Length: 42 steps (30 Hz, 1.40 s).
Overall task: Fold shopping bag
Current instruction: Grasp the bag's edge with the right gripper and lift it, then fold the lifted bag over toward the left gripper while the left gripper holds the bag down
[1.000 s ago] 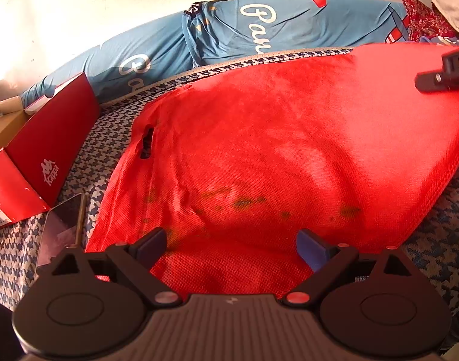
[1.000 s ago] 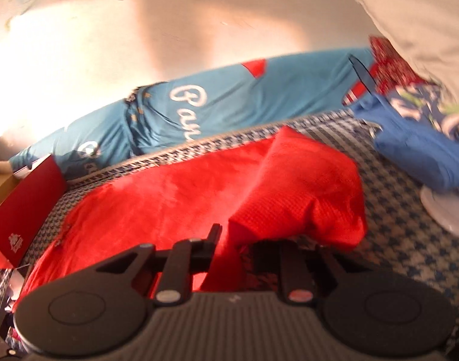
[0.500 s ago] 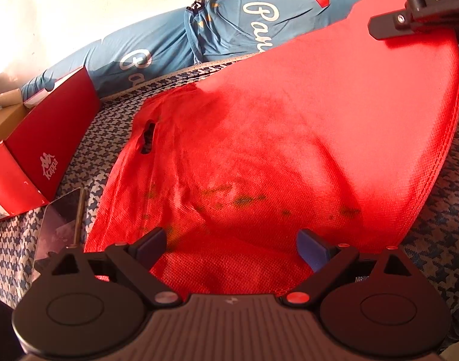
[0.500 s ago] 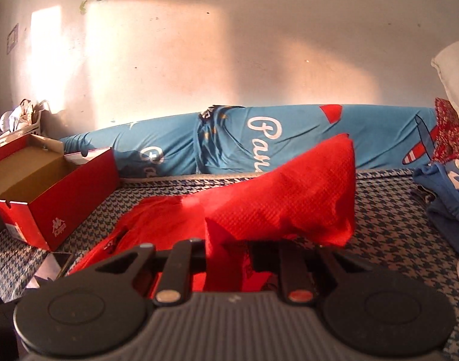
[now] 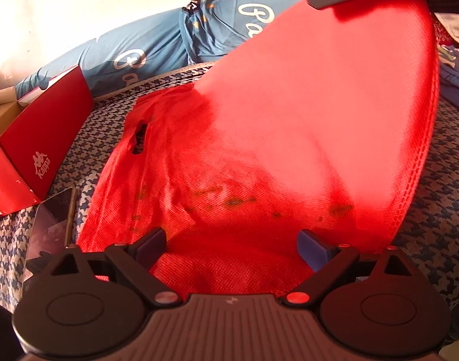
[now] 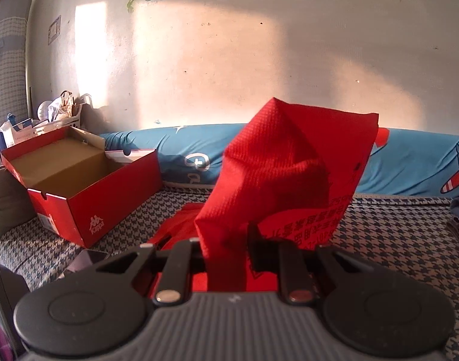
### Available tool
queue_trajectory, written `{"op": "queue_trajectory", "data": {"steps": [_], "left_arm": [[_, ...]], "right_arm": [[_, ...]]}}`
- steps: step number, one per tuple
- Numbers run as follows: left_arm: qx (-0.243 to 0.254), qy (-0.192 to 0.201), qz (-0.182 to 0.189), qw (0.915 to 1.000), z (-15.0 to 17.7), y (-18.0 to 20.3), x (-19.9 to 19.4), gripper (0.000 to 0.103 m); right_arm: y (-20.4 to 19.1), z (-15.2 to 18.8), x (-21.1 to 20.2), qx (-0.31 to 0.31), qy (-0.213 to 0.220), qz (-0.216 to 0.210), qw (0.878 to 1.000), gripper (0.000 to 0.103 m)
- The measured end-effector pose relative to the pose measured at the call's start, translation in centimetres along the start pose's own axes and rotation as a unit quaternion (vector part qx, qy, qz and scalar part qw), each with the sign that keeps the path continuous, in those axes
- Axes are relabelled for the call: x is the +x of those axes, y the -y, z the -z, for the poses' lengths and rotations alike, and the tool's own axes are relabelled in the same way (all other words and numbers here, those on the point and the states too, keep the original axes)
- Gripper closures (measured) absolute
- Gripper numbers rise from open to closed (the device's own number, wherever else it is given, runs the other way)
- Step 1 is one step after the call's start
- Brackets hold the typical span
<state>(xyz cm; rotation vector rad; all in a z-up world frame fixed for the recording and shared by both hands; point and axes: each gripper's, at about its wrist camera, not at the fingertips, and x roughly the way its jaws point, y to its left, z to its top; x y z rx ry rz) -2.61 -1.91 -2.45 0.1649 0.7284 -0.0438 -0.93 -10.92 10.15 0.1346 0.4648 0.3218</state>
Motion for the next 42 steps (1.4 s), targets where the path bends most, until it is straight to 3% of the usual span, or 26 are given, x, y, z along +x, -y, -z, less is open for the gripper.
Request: {"op": "queue_trajectory", "data": {"steps": [9, 16, 25, 42], "left_arm": [[-0.015, -0.011, 0.007, 0.9998, 0.1, -0.5, -0.7, 0.009], [-0.05, -0.005, 0.015, 0.9986, 0.3, -2.0, -3.6, 0.009], [-0.026, 0.023, 0.011, 0.9993, 1.3, -2.6, -7.3, 0.008], [-0.03, 0.023, 0.018, 0.9991, 1.6, -3.1, -7.8, 0.008]], "right_arm": [[-2.1, -0.1, 1.2, -0.037, -0.011, -0.041, 0.998, 0.087], [-3.1, 0.3, 1.8, -0.064, -0.026, -0.077, 0.995, 0.087], [-4.7, 1.4, 3.1, -0.094, -0.056, -0.121, 0.987, 0.086], [-5.4, 4.1, 5.3, -0.114, -0.127, -0.161, 0.972, 0.086]]}}
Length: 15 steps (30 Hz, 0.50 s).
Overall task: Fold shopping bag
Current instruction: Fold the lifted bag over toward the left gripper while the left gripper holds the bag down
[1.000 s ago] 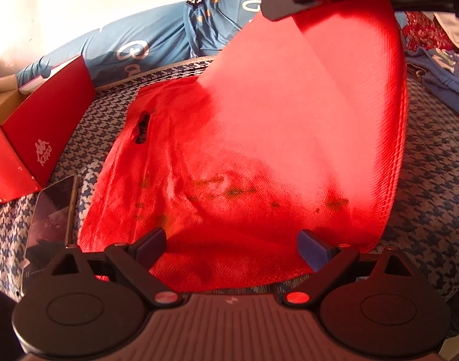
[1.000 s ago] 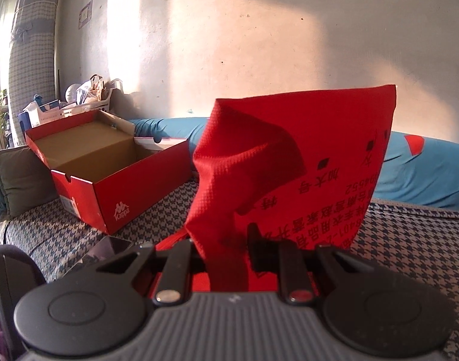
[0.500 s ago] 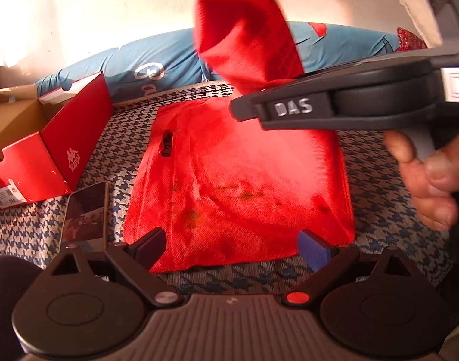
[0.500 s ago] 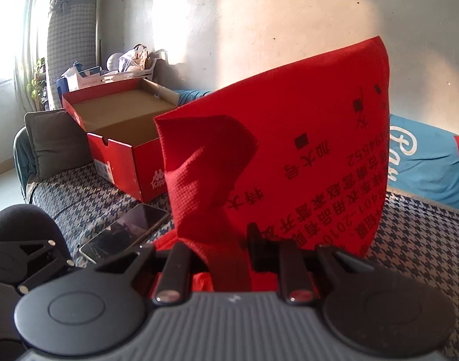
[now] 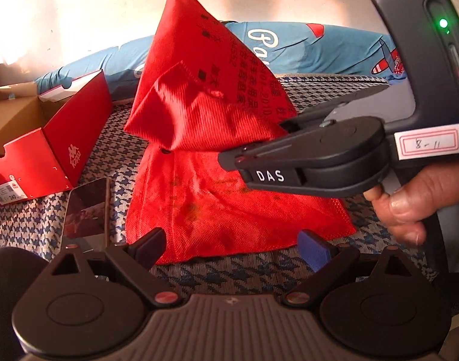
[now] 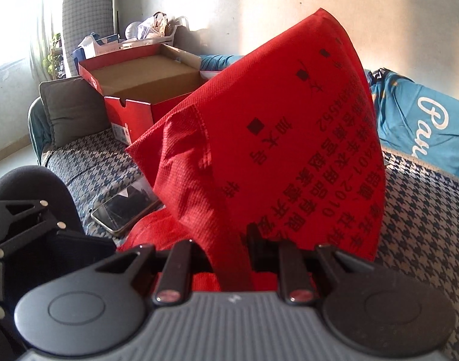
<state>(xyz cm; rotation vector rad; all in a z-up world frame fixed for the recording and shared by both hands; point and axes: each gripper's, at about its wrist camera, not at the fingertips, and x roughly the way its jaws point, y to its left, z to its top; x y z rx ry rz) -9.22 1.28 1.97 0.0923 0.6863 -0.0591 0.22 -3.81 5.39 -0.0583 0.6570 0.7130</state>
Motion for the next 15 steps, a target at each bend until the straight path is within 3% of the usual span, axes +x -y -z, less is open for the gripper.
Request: {"op": "queue_trajectory", "data": {"steps": [15], "left_arm": [[-0.001, 0.009, 0.0, 1.0, 0.0, -0.3, -0.7, 0.008]], "right_arm": [[-0.1, 1.1, 2.8, 0.01, -0.037, -0.001, 0.999, 0.086]]}}
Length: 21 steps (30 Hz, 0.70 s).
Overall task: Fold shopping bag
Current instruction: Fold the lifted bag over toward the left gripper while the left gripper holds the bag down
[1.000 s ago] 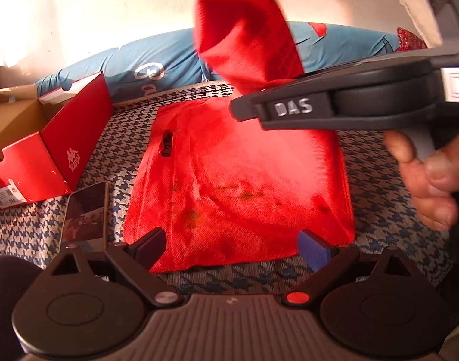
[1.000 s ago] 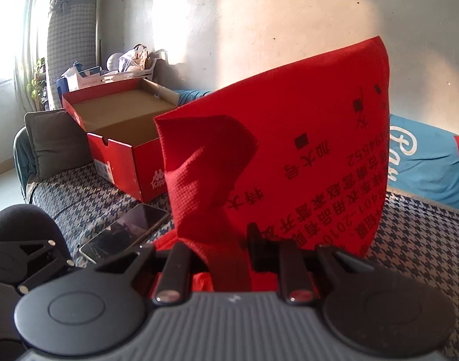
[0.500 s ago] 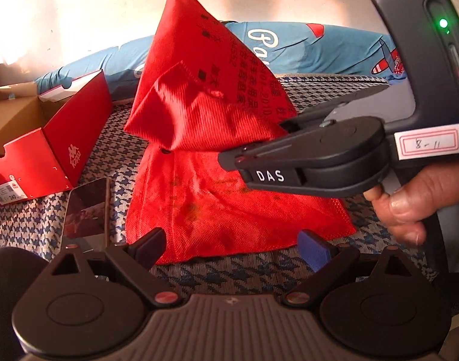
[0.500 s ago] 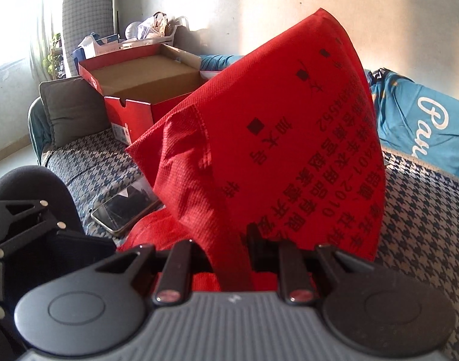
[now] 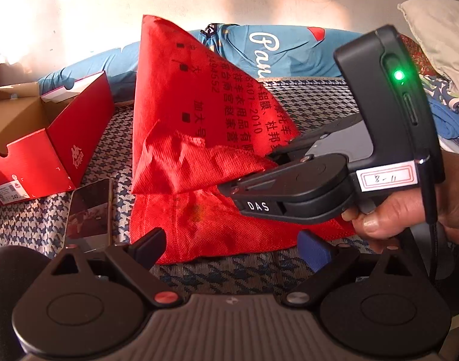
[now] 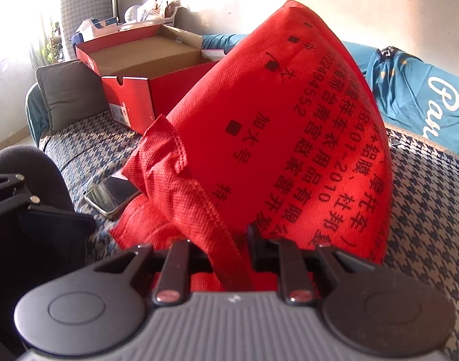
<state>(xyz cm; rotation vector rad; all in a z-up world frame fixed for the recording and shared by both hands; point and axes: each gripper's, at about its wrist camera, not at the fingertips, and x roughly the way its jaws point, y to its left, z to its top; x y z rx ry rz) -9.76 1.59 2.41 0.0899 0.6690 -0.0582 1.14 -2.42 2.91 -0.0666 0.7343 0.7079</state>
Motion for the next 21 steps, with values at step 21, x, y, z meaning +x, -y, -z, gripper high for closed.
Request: {"op": "queue_trajectory", "data": {"steps": [21], "left_arm": [[0.005, -0.02, -0.007, 0.9998, -0.4, -0.5, 0.3, 0.008]], "right_arm": [[1.9, 1.0, 1.6, 0.052, -0.025, -0.042, 0.997, 0.055]]}}
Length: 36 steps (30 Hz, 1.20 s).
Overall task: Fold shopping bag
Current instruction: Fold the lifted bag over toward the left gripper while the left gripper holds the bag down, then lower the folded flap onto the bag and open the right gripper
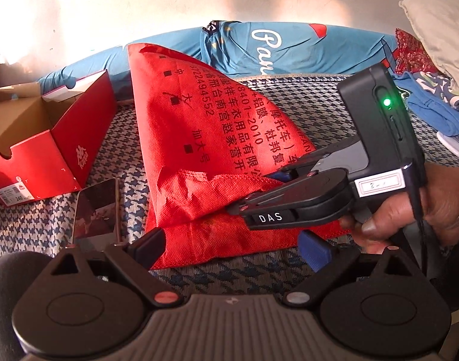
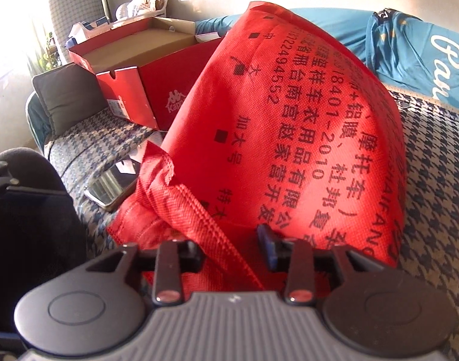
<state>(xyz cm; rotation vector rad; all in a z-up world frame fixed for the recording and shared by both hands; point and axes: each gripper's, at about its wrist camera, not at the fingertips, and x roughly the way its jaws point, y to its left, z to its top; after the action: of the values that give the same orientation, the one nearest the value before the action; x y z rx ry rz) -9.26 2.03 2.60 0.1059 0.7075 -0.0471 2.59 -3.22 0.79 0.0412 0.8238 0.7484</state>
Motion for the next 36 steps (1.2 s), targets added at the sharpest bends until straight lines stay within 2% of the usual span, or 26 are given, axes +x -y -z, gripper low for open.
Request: {"op": "queue_trajectory", "data": {"steps": [5, 18, 20, 24, 32, 36], "left_arm": [[-0.003, 0.0, -0.001, 1.0, 0.1, 0.0, 0.0, 0.008], [-0.005, 0.011, -0.008, 0.9999, -0.5, -0.2, -0.8, 0.008], [-0.006, 0.012, -0.009, 0.9999, -0.6, -0.3, -1.0, 0.008], [-0.008, 0.013, -0.011, 0.9998, -0.8, -0.5, -1.1, 0.008], [0.001, -0.015, -0.026, 0.9996, -1.6, -0.9, 1.6, 0.008], [0.02, -0.012, -0.027, 0.9994, -1.9, -0.8, 2.6, 0.007]], "right_arm": [[-0.1, -0.3, -0.8, 0.008, 0.006, -0.01, 1.0, 0.039], [-0.4, -0.4, -2.2, 0.005, 0.013, -0.005, 1.0, 0.038], [-0.4, -0.4, -2.3, 0.01, 0.016, -0.009, 1.0, 0.033], [-0.4, -0.7, -2.7, 0.011, 0.021, -0.014, 1.0, 0.03], [-0.3, -0.8, -3.6, 0.008, 0.029, -0.009, 1.0, 0.029], [0.3, -0.9, -4.5, 0.016, 0.036, 0.002, 0.999, 0.028]]}}
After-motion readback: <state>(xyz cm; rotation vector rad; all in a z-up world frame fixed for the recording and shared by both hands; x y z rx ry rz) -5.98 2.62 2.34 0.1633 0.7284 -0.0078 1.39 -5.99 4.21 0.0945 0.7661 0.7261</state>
